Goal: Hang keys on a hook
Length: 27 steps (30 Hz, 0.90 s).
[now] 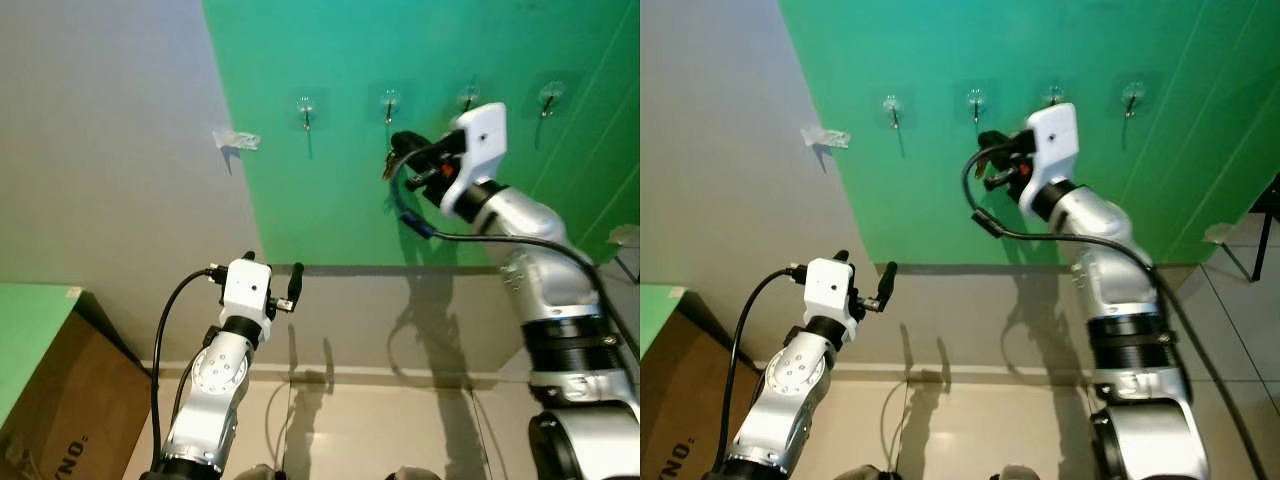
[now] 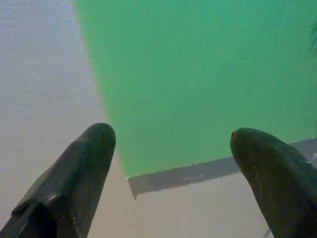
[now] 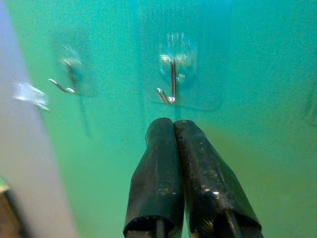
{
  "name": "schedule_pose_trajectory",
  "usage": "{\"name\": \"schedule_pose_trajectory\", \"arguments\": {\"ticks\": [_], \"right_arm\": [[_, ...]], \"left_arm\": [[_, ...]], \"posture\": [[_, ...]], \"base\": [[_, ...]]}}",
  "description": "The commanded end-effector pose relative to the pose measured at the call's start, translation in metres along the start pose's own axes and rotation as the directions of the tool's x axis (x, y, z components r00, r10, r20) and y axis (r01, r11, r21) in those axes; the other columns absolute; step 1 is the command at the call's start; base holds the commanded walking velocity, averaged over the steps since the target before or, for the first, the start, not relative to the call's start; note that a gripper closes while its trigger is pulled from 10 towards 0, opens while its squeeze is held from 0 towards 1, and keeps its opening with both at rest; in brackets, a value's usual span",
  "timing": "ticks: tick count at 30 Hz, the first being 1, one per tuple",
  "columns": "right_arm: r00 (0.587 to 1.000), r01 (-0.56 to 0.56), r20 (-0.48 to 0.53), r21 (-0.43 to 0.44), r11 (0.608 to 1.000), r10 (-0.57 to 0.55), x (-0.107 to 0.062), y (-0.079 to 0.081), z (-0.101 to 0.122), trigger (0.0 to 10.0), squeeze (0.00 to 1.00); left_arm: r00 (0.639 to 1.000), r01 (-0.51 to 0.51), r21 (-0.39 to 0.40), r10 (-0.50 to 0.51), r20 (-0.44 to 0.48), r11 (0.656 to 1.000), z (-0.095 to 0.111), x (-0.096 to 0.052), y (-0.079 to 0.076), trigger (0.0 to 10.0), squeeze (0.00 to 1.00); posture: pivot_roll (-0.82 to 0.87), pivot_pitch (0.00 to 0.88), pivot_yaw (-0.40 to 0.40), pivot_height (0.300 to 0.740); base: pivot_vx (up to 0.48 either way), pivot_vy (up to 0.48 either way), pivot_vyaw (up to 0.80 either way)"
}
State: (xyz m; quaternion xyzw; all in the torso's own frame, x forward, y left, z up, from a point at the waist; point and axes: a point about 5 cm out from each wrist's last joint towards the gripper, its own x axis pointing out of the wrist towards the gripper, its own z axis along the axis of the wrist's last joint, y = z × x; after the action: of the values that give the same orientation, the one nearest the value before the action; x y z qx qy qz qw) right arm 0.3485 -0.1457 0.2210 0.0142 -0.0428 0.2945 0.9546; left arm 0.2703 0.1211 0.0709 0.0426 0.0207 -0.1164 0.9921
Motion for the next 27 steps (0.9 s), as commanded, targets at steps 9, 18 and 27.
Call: {"name": "schedule_pose_trajectory", "arguments": {"ticks": [9,18,27], "right_arm": [[0.908,-0.403,0.232,0.262,0.877,0.349,-0.031,0.002,0.064,0.0,0.05],[0.826,-0.563,0.26,0.334,0.756,0.5,-0.046,0.018,0.072,0.0,0.0],[0.798,-0.602,0.297,0.376,0.705,0.524,-0.051,0.022,0.077,0.0,0.0]], "left_arm": [[0.999,0.034,0.004,-0.034,-0.005,0.999,0.002,0.006,-0.002,10.0,0.0],[0.999,0.048,0.006,-0.048,-0.011,0.999,0.0,0.006,-0.003,10.0,0.0],[0.999,0.052,0.006,-0.052,-0.015,0.999,-0.001,0.006,-0.004,10.0,0.0]], "posture": [[-0.22,0.0,0.086,0.74],[-0.22,0.0,0.085,0.74],[-0.22,0.0,0.083,0.74]], "base": [[0.0,0.0,0.0],[0.0,0.0,0.0],[0.0,0.0,0.0]]}}
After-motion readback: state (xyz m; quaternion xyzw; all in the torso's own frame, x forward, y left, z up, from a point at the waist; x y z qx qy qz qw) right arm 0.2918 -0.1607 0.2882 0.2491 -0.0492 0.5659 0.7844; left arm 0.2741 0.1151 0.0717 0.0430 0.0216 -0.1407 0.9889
